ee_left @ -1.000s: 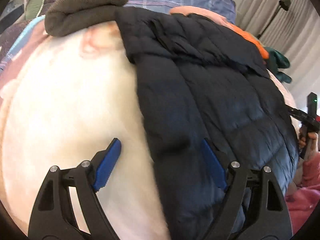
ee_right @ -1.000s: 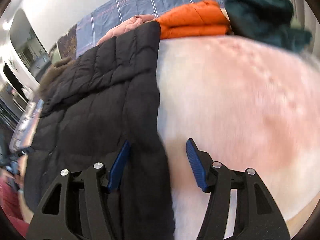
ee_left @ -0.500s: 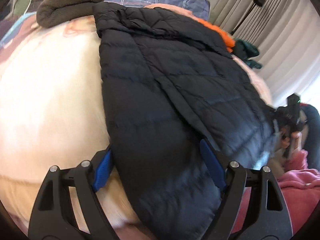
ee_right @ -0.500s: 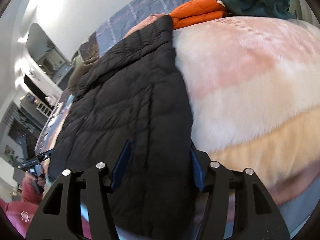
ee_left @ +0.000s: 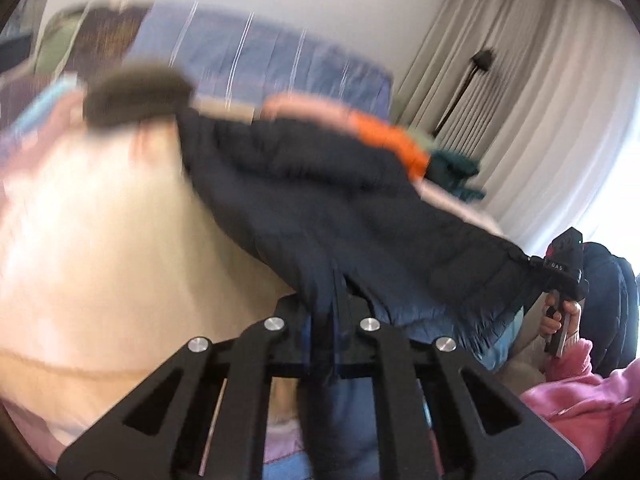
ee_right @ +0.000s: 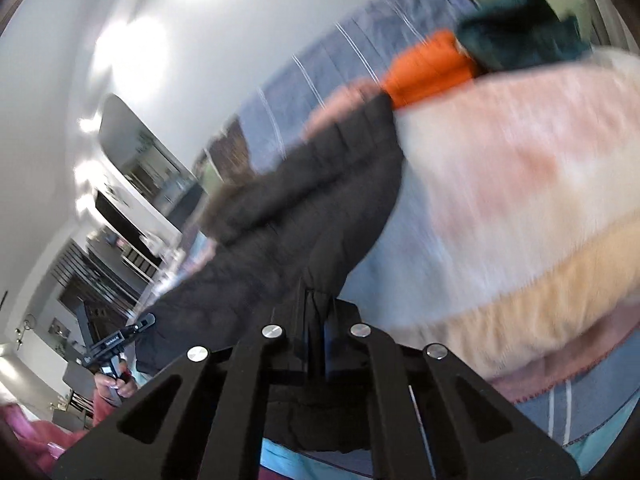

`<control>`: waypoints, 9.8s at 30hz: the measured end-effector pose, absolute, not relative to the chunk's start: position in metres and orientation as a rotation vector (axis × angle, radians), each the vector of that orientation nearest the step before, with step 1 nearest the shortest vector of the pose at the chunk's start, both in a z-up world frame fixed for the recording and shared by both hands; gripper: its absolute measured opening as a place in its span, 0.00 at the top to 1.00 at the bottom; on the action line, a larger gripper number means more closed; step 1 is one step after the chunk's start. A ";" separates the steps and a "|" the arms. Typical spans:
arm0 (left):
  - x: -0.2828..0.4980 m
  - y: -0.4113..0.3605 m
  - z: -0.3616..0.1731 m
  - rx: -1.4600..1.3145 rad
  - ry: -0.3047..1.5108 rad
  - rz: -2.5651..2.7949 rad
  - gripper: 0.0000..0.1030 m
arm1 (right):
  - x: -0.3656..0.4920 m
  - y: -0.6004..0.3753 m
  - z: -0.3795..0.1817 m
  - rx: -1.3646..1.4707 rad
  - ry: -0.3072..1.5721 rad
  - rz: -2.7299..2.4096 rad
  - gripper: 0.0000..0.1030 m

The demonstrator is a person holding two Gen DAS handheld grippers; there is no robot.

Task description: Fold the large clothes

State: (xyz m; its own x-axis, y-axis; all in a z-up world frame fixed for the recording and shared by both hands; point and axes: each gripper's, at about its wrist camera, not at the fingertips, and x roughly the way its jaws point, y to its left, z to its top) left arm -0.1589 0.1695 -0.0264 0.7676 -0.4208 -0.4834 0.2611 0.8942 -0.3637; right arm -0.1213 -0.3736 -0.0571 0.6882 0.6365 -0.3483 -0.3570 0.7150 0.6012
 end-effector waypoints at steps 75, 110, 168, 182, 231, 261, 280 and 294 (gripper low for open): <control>0.091 0.158 -0.003 0.025 0.577 0.009 0.22 | 0.106 -0.274 -0.027 0.052 0.536 0.262 0.36; 0.143 0.092 -0.033 -0.084 0.649 -0.147 0.24 | 0.148 -0.155 -0.050 -0.018 0.687 0.332 0.35; 0.166 0.106 -0.117 -0.147 0.792 -0.136 0.10 | 0.022 -0.106 -0.132 -0.163 0.787 0.368 0.38; 0.163 0.103 -0.117 -0.141 0.793 -0.127 0.10 | -0.003 -0.128 -0.114 -0.154 0.864 0.457 0.36; 0.114 0.182 -0.074 -0.315 0.739 -0.125 0.08 | 0.103 -0.151 -0.044 -0.102 0.647 0.309 0.28; 0.085 0.246 -0.135 -0.430 0.851 -0.245 0.16 | 0.172 -0.086 -0.088 0.009 0.856 0.377 0.53; 0.095 0.224 -0.065 -0.447 0.827 -0.425 0.48 | 0.124 -0.104 -0.090 -0.001 0.756 0.398 0.41; 0.117 0.188 -0.036 -0.237 0.970 -0.334 0.47 | -0.103 -0.003 -0.093 -0.612 0.317 0.863 0.28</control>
State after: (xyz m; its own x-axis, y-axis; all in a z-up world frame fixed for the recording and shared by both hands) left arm 0.1168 0.1882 -0.0359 0.5206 -0.3802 -0.7645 0.1704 0.9236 -0.3433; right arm -0.1031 -0.0027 -0.0927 0.6186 0.6106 -0.4945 -0.7855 0.4949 -0.3715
